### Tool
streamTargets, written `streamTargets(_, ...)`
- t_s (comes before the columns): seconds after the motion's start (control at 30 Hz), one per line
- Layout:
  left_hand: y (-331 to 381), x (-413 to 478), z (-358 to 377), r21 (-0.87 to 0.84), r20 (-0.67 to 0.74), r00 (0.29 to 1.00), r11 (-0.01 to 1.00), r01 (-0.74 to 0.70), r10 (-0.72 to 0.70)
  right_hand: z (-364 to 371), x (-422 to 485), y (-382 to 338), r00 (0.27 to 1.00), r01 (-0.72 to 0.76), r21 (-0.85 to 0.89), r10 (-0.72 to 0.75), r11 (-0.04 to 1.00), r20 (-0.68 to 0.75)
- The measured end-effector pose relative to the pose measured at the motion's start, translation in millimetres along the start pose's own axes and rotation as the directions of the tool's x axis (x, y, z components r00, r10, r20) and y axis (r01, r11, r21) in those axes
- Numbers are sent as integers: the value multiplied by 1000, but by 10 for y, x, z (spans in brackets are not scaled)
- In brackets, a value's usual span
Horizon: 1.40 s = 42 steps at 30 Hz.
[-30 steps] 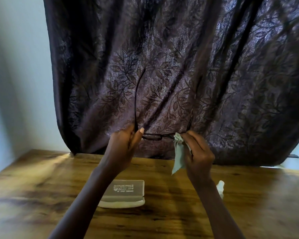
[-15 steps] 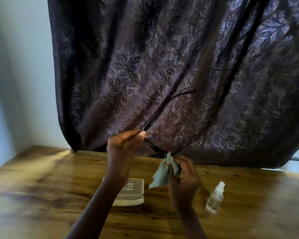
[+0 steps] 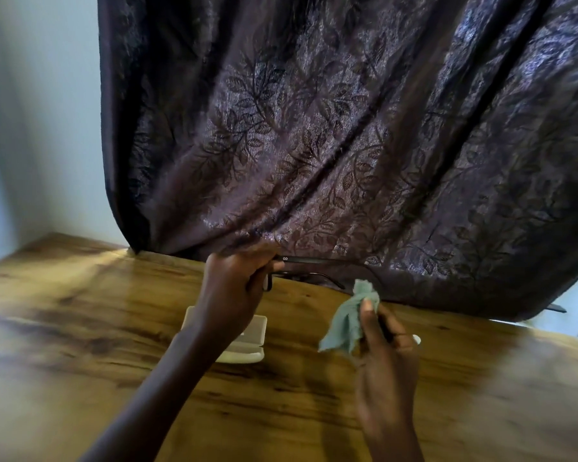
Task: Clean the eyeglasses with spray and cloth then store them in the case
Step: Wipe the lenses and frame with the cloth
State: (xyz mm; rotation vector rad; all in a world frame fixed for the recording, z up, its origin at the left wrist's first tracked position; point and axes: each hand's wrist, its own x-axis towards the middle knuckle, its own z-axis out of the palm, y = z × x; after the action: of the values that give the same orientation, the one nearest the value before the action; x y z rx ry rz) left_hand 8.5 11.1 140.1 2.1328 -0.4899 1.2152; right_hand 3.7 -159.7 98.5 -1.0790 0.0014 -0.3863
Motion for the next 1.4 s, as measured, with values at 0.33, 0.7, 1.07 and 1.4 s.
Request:
streamTargets(0.33,132,-70,64,-37,112,991,997,-67,71,460,-150,-147,566,777,-620,-550,106,615)
streamTargets(0.7,57,-154,4,-16,-45,998,999,-43,43,-61,176,-278,714,550,-833,-484,-61,507)
streamTargets(1.07,108,-23,58,-58,26,994,992,-108,110,562,10,-87,596,695,-719,-548,-15,587)
streamTargets(1.4,84,-36,-76,-69,-103,990,992,-104,97,20,273,-339,652,564,-822,-568,-77,501)
